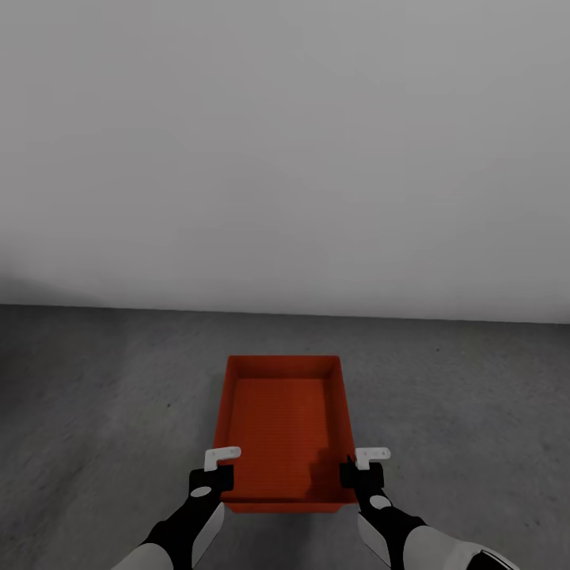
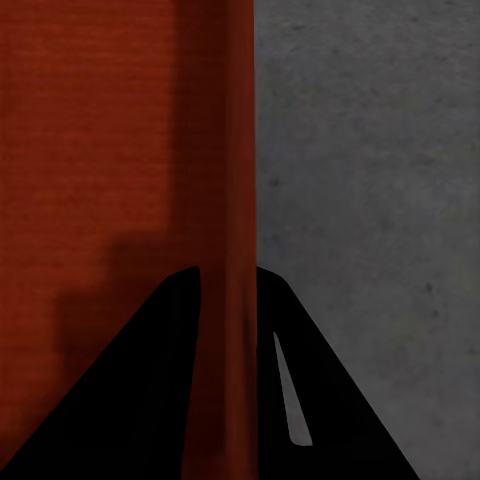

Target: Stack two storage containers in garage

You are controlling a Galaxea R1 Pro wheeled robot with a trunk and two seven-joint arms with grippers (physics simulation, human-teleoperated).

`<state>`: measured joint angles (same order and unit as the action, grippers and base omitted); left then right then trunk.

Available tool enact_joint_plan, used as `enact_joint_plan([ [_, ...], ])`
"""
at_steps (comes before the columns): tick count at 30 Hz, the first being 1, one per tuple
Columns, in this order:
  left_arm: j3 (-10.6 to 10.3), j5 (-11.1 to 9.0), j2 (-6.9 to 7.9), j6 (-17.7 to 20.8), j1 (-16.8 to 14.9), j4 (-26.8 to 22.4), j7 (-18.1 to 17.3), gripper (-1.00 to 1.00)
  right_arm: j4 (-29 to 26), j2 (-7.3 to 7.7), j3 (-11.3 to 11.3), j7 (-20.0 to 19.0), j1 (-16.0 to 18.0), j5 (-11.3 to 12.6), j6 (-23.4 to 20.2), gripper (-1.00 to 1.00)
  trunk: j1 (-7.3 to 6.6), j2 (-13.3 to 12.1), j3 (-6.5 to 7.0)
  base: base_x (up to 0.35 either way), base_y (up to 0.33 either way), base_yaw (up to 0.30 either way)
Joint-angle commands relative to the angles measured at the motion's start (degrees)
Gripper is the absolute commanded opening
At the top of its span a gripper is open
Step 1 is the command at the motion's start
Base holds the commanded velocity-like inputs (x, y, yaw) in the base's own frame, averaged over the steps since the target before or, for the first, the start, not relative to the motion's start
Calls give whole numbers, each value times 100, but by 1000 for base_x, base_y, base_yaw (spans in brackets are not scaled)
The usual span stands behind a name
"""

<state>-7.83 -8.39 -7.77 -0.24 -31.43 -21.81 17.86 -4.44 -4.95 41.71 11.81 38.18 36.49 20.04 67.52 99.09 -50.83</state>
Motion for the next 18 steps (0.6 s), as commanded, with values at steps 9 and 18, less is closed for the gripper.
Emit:
enact_joint_plan([
  [9,186,-57,214,-3,-4,1,526,-100,-4,38,-252,-3,5,43,53,-100,88,164,-76,0,0,0],
  [18,186,-57,214,-3,-4,1,526,-100,-4,38,-252,-3,5,43,53,-100,88,164,-76,0,0,0],
])
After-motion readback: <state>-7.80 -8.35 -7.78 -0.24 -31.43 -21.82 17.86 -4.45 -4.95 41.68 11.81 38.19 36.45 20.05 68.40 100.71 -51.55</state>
